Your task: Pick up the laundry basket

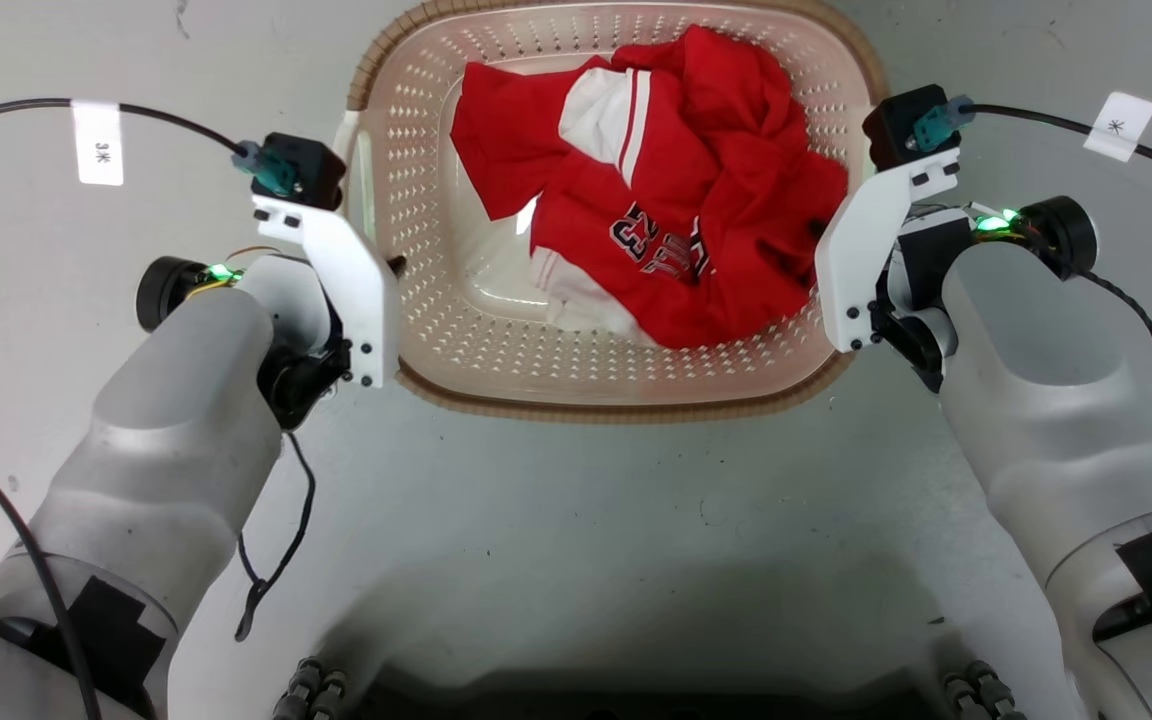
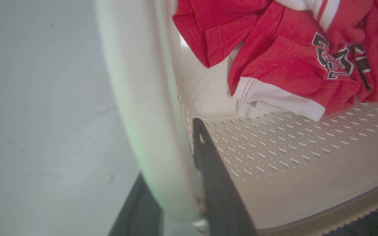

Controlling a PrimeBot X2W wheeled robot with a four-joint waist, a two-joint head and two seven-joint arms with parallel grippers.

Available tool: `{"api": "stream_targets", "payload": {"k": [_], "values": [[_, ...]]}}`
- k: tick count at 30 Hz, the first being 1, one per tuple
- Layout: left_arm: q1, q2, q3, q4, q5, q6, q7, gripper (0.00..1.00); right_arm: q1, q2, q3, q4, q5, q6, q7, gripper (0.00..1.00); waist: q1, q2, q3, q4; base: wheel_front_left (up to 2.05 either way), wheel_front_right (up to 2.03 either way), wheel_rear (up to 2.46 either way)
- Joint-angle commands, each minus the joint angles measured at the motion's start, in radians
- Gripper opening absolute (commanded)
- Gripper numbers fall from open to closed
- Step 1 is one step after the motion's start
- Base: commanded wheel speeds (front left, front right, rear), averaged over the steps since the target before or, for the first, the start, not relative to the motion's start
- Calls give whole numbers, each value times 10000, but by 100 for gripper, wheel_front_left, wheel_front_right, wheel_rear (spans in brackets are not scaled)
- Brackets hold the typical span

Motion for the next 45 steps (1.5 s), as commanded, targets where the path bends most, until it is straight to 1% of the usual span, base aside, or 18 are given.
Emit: {"api": "stream_targets", "payload": {"k": [1,8,12,15,26,31,35,40,45], "values": [[-140,53,-110,43,-86,29,-37,0,-189,-1,37,63,6,-8,-52,0,-1,0,12,7,0,0,0],[-168,120,-508,58,-477,26,-84,0,-199,-21,134,220,28,-3,15,0,-1,0,-81,4,0,0,0],[-74,191,-817,-2,-797,26,62,0,-28,-32,198,327,103,-3,213,0,-1,0,-382,-18,0,0,0],[59,239,-1038,-94,-1104,24,266,0,126,-32,299,405,183,-3,590,0,-1,0,-774,-42,0,0,0],[763,735,-1880,-638,-2508,24,1846,0,844,-52,1024,459,1209,-5,2709,0,-1,0,-3176,-147,0,0,0],[1026,988,-2173,-760,-3047,22,2563,0,1193,-72,1423,372,1599,-5,3503,0,-1,0,-4347,-166,0,0,0],[1341,1146,-2424,-865,-3368,22,2899,0,1601,-75,1758,118,2073,-5,4010,0,-1,0,-5330,-238,0,0,0],[1597,1279,-2696,-898,-3679,22,3401,0,2035,-77,2341,-304,2638,-4,4740,0,-1,0,-6331,-314,0,0,0],[1848,1255,-3020,-938,-3955,22,4011,0,2350,-75,2715,-222,3011,-4,5279,0,-1,0,-7335,-314,0,0,0]]}}
